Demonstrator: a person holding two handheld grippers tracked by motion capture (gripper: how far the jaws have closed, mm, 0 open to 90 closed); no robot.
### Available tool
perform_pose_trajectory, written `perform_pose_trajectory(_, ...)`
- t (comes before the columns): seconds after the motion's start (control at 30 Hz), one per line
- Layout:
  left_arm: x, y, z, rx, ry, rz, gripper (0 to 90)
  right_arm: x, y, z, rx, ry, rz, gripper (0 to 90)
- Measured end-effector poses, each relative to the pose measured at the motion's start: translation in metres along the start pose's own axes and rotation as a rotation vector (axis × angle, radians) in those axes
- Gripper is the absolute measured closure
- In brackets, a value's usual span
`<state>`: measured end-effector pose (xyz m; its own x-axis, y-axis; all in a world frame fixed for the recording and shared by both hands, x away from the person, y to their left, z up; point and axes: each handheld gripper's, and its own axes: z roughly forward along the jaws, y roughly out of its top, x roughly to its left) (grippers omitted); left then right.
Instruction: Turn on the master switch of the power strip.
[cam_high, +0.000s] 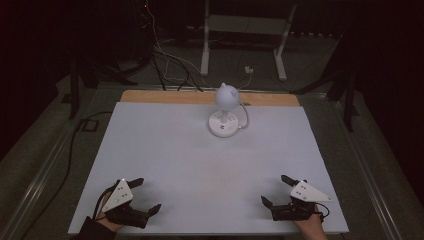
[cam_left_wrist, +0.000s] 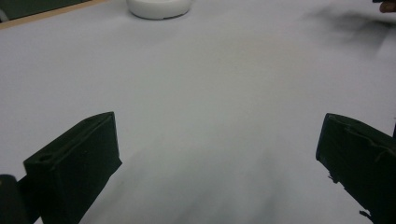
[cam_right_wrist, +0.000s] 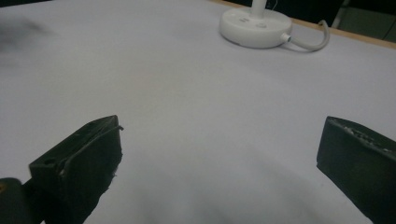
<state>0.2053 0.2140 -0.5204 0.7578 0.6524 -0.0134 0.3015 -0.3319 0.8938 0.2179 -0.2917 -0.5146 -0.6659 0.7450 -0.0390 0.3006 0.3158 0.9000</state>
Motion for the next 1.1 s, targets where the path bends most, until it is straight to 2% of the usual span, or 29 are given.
perform_pose_trajectory(0.23, 0.004, -0.003, -0.001, -0.003, -0.014, -0.029, 0.1, 0.001, 0.001, 0.0, 0.008, -0.002, -0.005, 0.0)
perform_pose_trajectory(0.67, 0.004, -0.002, -0.001, -0.008, -0.019, -0.03, 0.1, 0.01, 0.007, 0.0, 0.064, -0.004, -0.024, 0.0)
perform_pose_trajectory(0.77, 0.003, -0.001, -0.002, -0.008, -0.02, -0.027, 0.1, 0.015, 0.012, -0.002, 0.075, -0.009, -0.048, 0.0)
perform_pose_trajectory(0.83, 0.003, -0.001, -0.002, -0.009, -0.021, -0.026, 0.1, 0.016, 0.017, -0.003, 0.08, 0.006, -0.039, 0.0)
perform_pose_trajectory(0.9, 0.003, -0.001, -0.002, -0.009, -0.02, -0.025, 0.1, 0.019, 0.02, -0.004, 0.092, 0.004, -0.053, 0.0)
perform_pose_trajectory(1.1, 0.001, 0.0, -0.001, -0.009, -0.028, -0.019, 0.1, 0.021, 0.034, -0.007, 0.074, 0.027, -0.024, 0.0)
